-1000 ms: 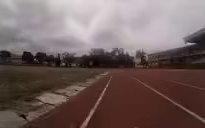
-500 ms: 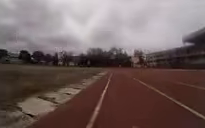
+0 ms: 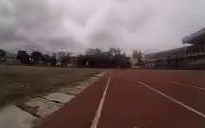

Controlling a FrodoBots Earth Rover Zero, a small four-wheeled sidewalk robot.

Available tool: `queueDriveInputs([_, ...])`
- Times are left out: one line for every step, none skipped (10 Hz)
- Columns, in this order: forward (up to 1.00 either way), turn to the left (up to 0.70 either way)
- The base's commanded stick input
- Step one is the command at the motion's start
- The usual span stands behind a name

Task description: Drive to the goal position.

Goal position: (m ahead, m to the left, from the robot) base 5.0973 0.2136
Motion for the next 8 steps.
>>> queueDriveInputs([1.00, 0.00])
queueDriveInputs([1.00, 0.00])
queueDriveInputs([1.00, 0.00])
queueDriveInputs([1.00, 0.00])
queueDriveInputs([1.00, 0.00])
queueDriveInputs([1.00, 0.00])
queueDriveInputs([1.00, 0.00])
queueDriveInputs([1.00, 0.00])
